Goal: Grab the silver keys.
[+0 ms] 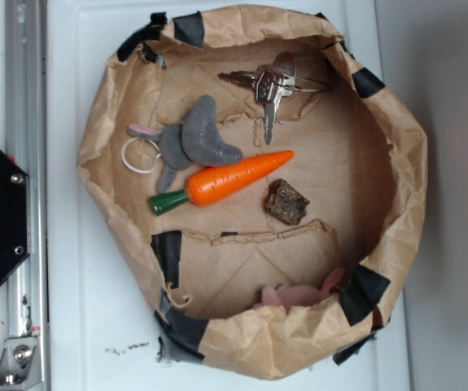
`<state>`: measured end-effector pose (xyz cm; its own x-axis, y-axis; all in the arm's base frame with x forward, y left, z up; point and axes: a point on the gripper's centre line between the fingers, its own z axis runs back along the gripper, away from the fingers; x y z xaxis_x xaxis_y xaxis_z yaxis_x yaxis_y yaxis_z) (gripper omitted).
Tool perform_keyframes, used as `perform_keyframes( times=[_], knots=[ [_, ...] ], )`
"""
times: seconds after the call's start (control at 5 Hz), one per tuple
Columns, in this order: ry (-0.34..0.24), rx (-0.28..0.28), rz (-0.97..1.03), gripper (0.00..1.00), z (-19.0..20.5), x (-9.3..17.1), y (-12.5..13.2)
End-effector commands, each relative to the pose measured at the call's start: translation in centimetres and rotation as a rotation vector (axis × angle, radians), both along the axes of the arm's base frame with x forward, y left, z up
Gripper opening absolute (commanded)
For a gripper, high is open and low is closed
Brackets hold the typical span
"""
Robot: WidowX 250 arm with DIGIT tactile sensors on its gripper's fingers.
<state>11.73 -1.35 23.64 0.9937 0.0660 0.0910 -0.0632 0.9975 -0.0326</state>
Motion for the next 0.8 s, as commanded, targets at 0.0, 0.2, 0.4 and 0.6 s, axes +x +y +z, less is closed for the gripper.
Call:
perform_keyframes(
  times=[0.0, 0.2, 0.4, 0.6],
  knots=[
    [0.0, 0.0, 0.0, 1.0, 0.0, 0.0, 0.0],
    [-0.001, 0.031, 0.068, 1.0, -1.9, 5.0, 0.6],
    [0.025, 0.025, 0.139, 1.0, -3.6, 9.9, 1.5],
    [0.04, 0.052, 0.154, 1.0, -5.8, 14.6, 2.6]
  ],
)
